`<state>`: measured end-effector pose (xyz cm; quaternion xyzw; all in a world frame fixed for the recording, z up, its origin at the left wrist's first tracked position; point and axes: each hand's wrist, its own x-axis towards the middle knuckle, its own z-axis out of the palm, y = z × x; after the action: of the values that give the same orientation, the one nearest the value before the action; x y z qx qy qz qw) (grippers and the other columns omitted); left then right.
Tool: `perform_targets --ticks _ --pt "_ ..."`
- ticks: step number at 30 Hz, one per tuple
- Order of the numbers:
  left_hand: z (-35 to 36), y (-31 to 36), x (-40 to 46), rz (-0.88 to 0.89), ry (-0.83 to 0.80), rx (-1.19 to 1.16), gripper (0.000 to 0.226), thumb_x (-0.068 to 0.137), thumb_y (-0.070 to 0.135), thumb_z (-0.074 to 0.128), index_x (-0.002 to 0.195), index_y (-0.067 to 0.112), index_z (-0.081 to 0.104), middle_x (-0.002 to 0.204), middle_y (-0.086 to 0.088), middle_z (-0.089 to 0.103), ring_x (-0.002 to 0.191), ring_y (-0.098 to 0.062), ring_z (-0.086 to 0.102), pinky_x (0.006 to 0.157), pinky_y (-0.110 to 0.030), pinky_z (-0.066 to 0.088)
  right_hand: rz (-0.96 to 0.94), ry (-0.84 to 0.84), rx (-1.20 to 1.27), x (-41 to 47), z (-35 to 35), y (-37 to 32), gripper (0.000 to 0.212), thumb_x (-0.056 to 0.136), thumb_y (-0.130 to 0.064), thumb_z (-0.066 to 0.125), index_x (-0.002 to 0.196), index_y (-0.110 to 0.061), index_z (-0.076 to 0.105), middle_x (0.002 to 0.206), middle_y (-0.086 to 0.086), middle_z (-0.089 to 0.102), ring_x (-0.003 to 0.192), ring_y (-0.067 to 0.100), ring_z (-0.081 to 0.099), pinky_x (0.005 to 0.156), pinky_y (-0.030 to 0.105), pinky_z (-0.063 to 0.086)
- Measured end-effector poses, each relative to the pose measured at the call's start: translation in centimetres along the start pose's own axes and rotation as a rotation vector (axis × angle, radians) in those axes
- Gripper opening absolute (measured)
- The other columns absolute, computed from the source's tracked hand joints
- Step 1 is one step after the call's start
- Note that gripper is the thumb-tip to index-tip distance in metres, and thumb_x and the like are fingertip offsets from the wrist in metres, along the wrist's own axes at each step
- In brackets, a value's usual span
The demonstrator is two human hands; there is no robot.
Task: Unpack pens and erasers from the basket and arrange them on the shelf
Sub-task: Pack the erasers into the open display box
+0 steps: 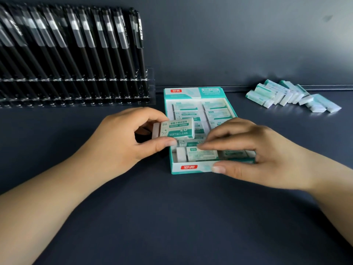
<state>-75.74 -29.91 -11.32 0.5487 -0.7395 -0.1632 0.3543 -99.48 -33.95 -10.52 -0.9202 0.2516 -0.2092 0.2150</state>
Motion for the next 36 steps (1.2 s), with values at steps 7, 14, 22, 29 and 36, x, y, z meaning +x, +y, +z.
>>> perform_targets --ticks 7,14,22,29,36 --pt "0.2 -0.1 0.0 0.041 -0.001 0.009 0.035 0.062 0.063 0.052 0.094 0.048 0.055 0.09 0.046 0.054 0.088 0.019 0.052 0.078 0.001 0.037 -0.036 -0.053 -0.121 -0.3 0.4 -0.5 0.058 0.081 -0.064 0.041 0.109 -0.021 0.067 0.104 -0.008 0.053 0.097 0.003 0.046 0.093 0.018 0.033" --pt "0.0 0.2 -0.2 -0.002 -0.005 -0.013 0.029 0.063 0.068 0.051 0.087 0.054 0.049 0.095 0.042 0.054 0.097 0.016 0.051 0.077 0.002 0.038 -0.016 -0.008 -0.085 -0.1 -1.0 -0.9 0.059 0.083 -0.06 0.043 0.105 -0.012 0.069 0.083 -0.01 0.067 0.081 0.002 0.052 0.08 0.011 0.039" --pt "0.1 0.2 -0.1 0.018 -0.182 0.068 0.034 0.068 0.07 0.041 0.086 0.041 0.039 0.107 0.044 0.038 0.108 0.019 0.035 0.081 0.008 0.027 0.048 -0.034 0.002 -0.1 -0.5 -1.0 0.061 0.077 -0.068 0.046 0.11 -0.021 0.066 0.086 -0.019 0.063 0.088 -0.001 0.053 0.083 0.014 0.041" --pt "0.4 0.6 -0.2 0.084 -0.108 0.148 0.047 0.062 0.07 0.039 0.1 0.044 0.039 0.091 0.031 0.044 0.095 0.024 0.039 0.081 0.004 0.027 0.171 0.156 0.099 0.8 -0.2 -1.6 0.031 0.064 -0.052 0.061 0.093 -0.043 0.056 0.084 -0.026 0.06 0.085 -0.008 0.056 0.078 0.002 0.039" --pt "0.7 1.2 -0.4 0.168 -0.074 0.154 0.039 0.063 0.067 0.046 0.093 0.042 0.048 0.084 0.031 0.045 0.093 0.029 0.037 0.079 0.006 0.025 0.054 0.157 -0.123 1.2 -0.2 -1.8 0.047 0.072 -0.044 0.056 0.105 -0.013 0.069 0.097 -0.023 0.051 0.096 -0.003 0.046 0.09 0.002 0.032"
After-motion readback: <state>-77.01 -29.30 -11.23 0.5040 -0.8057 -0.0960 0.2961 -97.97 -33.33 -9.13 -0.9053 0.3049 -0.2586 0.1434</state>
